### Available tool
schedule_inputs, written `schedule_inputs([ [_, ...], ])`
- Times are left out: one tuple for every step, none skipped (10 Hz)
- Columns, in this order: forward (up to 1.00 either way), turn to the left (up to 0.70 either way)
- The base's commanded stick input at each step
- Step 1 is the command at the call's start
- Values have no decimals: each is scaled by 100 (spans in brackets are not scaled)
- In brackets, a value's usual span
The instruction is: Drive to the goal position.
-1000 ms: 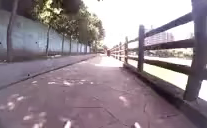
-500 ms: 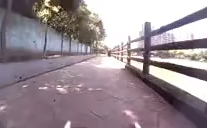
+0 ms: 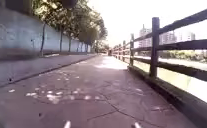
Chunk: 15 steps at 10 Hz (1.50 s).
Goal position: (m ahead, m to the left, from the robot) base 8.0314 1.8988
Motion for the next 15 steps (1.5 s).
schedule_inputs([
  [70, 0],
  [70, 0],
  [70, 0],
  [70, 0],
  [70, 0],
  [70, 0],
  [70, 0],
  [70, 0],
  [70, 0],
  [70, 0],
  [70, 0],
  [70, 0],
  [70, 0],
  [70, 0],
  [70, 0],
])
